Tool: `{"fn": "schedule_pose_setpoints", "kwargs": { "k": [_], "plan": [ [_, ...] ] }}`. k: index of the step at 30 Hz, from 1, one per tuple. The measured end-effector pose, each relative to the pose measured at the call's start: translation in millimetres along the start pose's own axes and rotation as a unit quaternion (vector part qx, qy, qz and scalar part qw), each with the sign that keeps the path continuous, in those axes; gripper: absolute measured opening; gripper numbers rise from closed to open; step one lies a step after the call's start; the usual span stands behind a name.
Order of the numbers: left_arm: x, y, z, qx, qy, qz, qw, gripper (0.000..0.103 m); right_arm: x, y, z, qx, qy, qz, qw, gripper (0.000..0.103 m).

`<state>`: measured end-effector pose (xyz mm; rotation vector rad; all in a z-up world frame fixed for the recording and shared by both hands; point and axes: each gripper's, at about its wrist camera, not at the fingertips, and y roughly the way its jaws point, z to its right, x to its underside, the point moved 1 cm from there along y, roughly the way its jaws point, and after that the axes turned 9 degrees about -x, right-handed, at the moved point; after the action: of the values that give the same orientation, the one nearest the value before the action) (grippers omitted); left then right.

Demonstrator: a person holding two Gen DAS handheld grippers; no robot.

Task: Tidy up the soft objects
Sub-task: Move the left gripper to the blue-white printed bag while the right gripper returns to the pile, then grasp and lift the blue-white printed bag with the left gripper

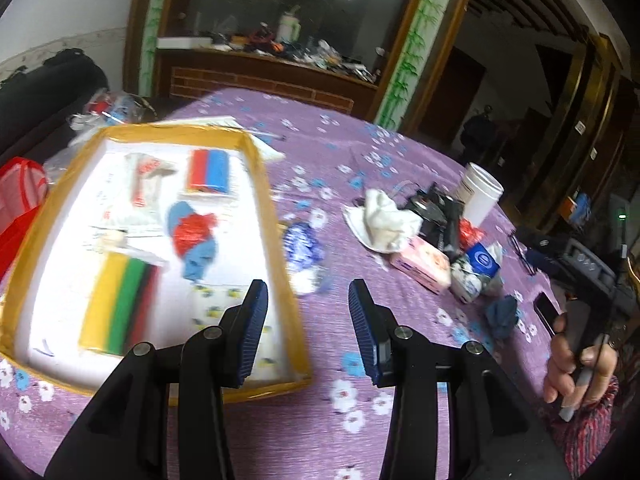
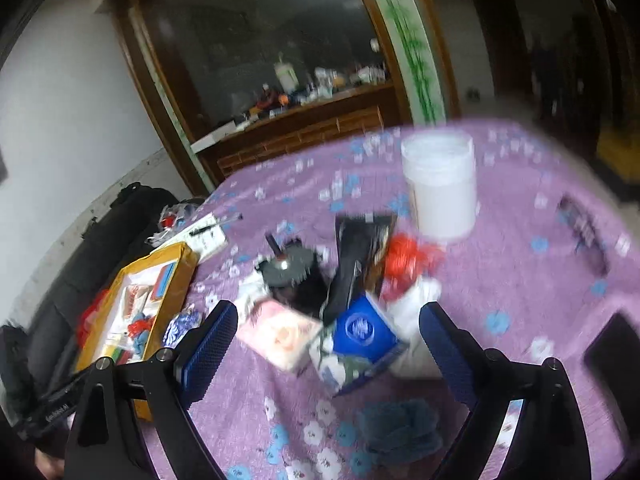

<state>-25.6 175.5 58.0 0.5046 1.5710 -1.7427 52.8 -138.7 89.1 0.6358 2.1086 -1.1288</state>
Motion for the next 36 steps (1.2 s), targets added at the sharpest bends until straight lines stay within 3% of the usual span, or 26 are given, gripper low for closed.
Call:
{"fn": "schedule_pose_setpoints", "kwargs": {
  "k": [3,8,11,14,26,29,33,36],
  "plan": [
    [-8.3,13.8,13.9,0.025,0.002,-0.039,0.9989,0.04,2.0,4.7,6.6,-0.008,0.009,-0.02,1.0,0.091],
    [-30.3,33.7,33.8,0.068,-0.003,-0.093,0.9933,0.04,1.6,-9.0,2.8,-0.01,0.0,0.004,1.0,0.091],
    [-42.6,52.5,40.8,0.046,0.003,-0.121,0.9916,0.04,0.1,-9.0,4.8,-0.018,0.008,0.004,1.0,0.091],
    [-51.3,71.2,44.2,0.001,0.016,-0.137,0.9904,0.04,-0.7,-11.6,4.0,-0.023,0.008,0.005,1.0,0.091],
    [-58.6,122.5,58.5,-0.101,0.068,-0.13,0.984,0.04,-0.2,-14.7,0.0,-0.035,0.009,0.007,0.999,0.091],
    [-56.8,125.1,63.4,-0.104,0.078,-0.126,0.9835,0.051,-0.6,-15.0,0.1,-0.037,0.01,0.008,0.999,0.091],
    [-59.1,115.9,70.0,-0.097,0.089,-0.116,0.9846,0.051,-0.9,-16.0,0.0,-0.038,0.012,0.01,0.999,0.091],
    [-72.7,104.8,66.1,-0.118,0.082,-0.087,0.9858,0.051,-0.9,-16.4,0.3,-0.038,0.013,0.01,0.999,0.091]
  ]
}}
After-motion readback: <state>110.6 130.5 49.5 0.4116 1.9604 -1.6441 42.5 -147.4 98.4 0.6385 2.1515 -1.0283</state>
